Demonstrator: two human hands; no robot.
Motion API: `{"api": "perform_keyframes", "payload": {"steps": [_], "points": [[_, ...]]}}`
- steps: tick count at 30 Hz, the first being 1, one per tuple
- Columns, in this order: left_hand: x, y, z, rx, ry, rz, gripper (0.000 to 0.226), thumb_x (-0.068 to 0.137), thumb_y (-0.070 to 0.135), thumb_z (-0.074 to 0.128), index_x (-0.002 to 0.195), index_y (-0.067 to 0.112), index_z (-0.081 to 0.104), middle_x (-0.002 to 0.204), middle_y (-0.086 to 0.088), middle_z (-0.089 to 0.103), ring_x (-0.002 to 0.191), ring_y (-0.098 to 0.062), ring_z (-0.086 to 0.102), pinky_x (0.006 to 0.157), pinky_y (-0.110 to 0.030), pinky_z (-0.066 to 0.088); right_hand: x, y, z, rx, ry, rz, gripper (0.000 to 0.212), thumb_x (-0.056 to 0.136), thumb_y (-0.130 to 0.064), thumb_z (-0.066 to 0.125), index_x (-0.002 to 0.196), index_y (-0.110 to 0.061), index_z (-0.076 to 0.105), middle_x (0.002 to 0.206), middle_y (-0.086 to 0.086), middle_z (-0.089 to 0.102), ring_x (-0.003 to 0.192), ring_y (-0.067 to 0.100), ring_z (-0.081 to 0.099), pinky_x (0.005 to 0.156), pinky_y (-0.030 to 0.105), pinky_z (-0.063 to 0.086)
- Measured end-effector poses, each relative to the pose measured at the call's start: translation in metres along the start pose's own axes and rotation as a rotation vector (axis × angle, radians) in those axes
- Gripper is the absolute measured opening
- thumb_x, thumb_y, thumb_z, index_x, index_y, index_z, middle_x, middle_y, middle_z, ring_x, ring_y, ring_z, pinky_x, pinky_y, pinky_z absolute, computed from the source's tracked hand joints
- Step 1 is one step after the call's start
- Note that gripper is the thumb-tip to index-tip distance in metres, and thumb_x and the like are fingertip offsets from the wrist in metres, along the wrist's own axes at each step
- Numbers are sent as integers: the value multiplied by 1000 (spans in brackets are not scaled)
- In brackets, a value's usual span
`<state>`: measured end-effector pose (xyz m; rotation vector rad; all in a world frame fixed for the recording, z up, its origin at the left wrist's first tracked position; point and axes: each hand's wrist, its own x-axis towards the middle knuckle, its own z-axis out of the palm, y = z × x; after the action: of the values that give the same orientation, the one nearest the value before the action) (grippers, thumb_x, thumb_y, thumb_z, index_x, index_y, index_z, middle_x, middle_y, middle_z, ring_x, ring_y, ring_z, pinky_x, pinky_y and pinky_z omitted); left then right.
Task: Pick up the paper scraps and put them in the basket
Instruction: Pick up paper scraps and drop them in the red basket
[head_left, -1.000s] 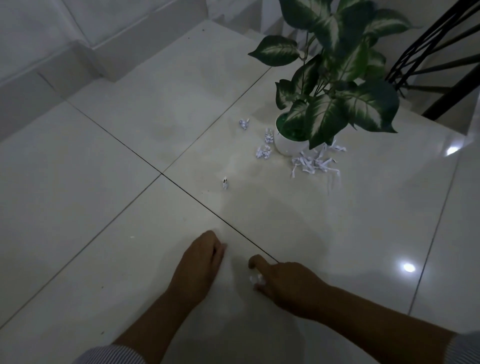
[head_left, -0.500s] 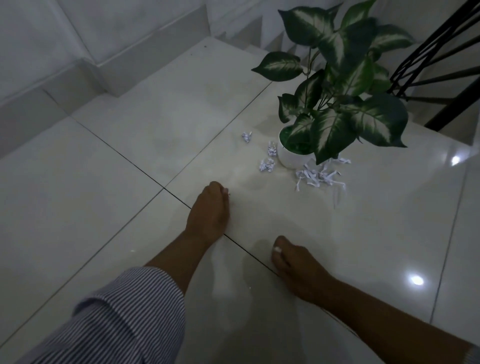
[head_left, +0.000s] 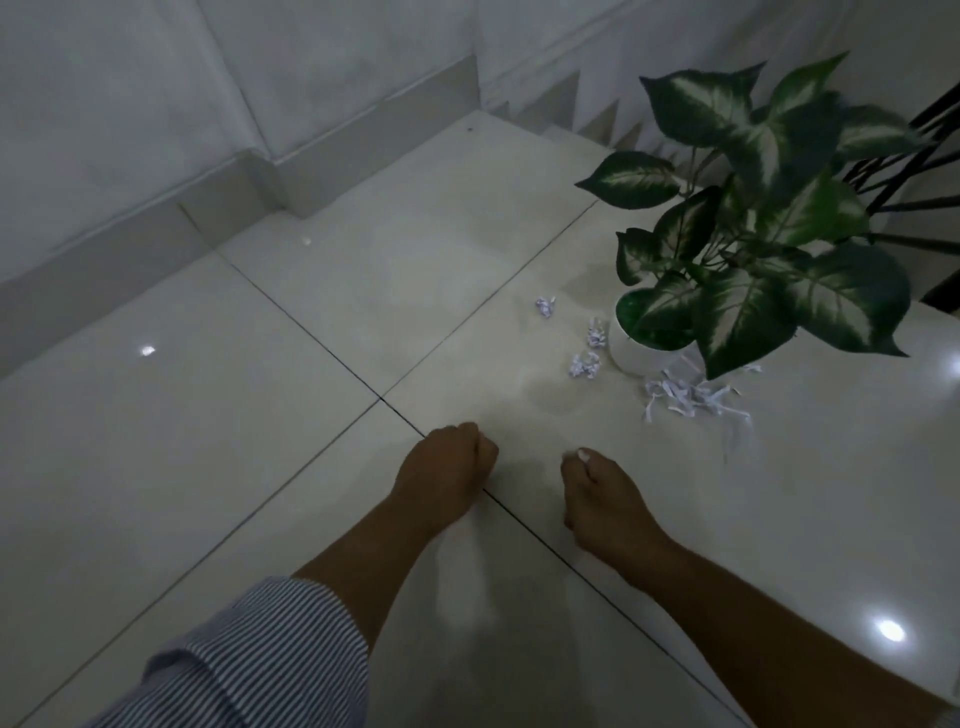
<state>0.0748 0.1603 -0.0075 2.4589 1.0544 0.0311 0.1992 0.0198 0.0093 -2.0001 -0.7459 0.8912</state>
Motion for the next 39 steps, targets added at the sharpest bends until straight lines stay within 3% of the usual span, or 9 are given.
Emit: {"api": "perform_keyframes", "payload": {"steps": [3,9,12,17,24,28,31,35,39], "points": [[-30,-36,-24,-5,43,9,28,92,29,39,67,16,38,61,1,45,65,-29,55,57,-31,33,4,-35,18,120,-60,44,35,99,-29,35,68,-16,38,52,7,45,43,21,46,44,30,43],[-97,-100,-103,-45,230,-181,35,93,39,30,67,17,40,58,2,48,56,-22,49,53,-32,30,-1,-118,67,101,-246,-67,35,101,-30,33,75,-8,43,56,22,50,41,27,53,41,32,50],[-140,-129,-143,-66,336,-256,36,94,37,30,67,15,39,56,-2,50,52,-24,49,53,-38,38,-9,-164,102,56,-358,-137,34,101,-30,32,73,-12,39,59,17,48,35,20,53,37,26,39],[-234,-176,-203,-61,465,-438,36,99,28,36,65,17,34,52,-1,44,46,-18,40,50,-34,33,-41,-239,183,87,-495,-240,32,100,-36,39,71,-21,33,61,1,33,41,13,33,41,21,24],[-392,-249,-276,-38,564,-721,37,98,26,39,63,15,38,55,-2,45,49,-18,41,50,-31,30,-140,-328,294,-91,-629,-562,36,101,-34,38,72,-16,51,54,-1,47,44,12,43,51,25,34],[-463,-285,-312,-7,684,-864,40,92,16,45,53,15,36,47,1,38,47,-22,42,50,-31,29,-195,-373,343,-188,-704,-719,45,101,-42,32,64,-17,36,57,2,39,50,14,39,55,29,31],[-511,-322,-336,-28,836,-960,44,96,16,46,52,17,44,49,-1,50,51,-28,53,58,-34,39,-224,-400,383,-242,-746,-797,47,100,-46,33,61,-18,30,54,0,34,48,14,36,54,29,28],[-564,-381,-349,-91,1016,-1056,44,91,34,39,59,12,59,60,-12,66,58,-32,62,62,-40,51,-255,-426,444,-363,-851,-780,46,99,-49,34,68,-15,43,56,6,41,48,19,42,48,25,28],[-577,-420,-355,-116,1049,-1038,42,92,38,32,64,15,53,65,-9,64,61,-30,60,59,-39,46,-275,-447,522,-488,-894,-818,53,99,-48,34,67,-10,52,64,10,54,53,22,51,45,23,31]]}}
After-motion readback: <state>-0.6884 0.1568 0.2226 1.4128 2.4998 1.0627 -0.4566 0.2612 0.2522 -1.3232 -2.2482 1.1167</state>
